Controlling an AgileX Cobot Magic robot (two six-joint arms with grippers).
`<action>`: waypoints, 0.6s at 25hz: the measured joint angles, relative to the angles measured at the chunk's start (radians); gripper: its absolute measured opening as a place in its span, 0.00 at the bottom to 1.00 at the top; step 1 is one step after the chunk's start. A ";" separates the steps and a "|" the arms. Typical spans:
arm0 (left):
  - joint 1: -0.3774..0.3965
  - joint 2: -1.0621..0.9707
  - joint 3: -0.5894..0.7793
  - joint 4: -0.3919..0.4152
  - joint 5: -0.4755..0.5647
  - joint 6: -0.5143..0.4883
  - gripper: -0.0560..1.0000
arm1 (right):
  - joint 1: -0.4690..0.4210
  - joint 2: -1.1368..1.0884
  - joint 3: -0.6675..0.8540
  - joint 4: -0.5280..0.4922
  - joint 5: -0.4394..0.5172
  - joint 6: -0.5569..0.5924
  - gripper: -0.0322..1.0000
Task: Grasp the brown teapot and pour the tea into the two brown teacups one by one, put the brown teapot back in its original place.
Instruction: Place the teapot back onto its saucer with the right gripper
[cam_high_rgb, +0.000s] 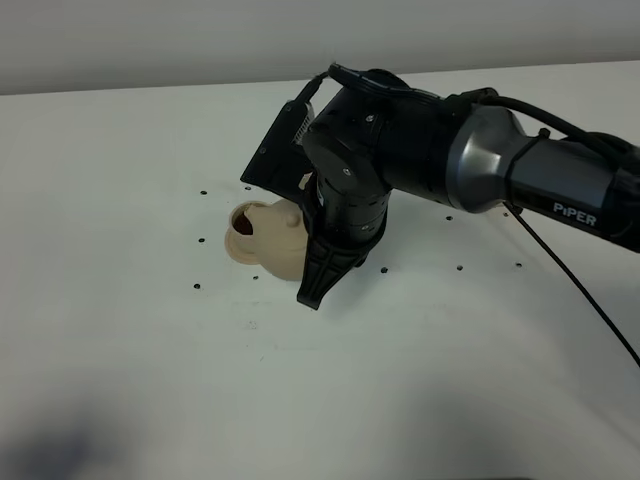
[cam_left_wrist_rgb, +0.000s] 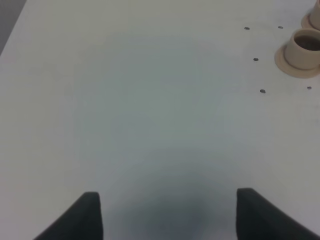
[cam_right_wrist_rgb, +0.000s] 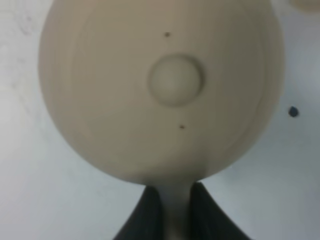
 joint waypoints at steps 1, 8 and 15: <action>0.000 0.000 0.000 0.000 0.000 0.000 0.61 | 0.000 0.014 0.000 0.003 -0.003 0.001 0.12; 0.000 0.000 0.000 0.000 0.000 0.000 0.61 | -0.004 0.073 0.000 0.002 -0.016 0.000 0.12; 0.000 0.000 0.000 0.000 0.000 0.000 0.61 | -0.115 -0.006 0.000 0.002 0.026 -0.003 0.12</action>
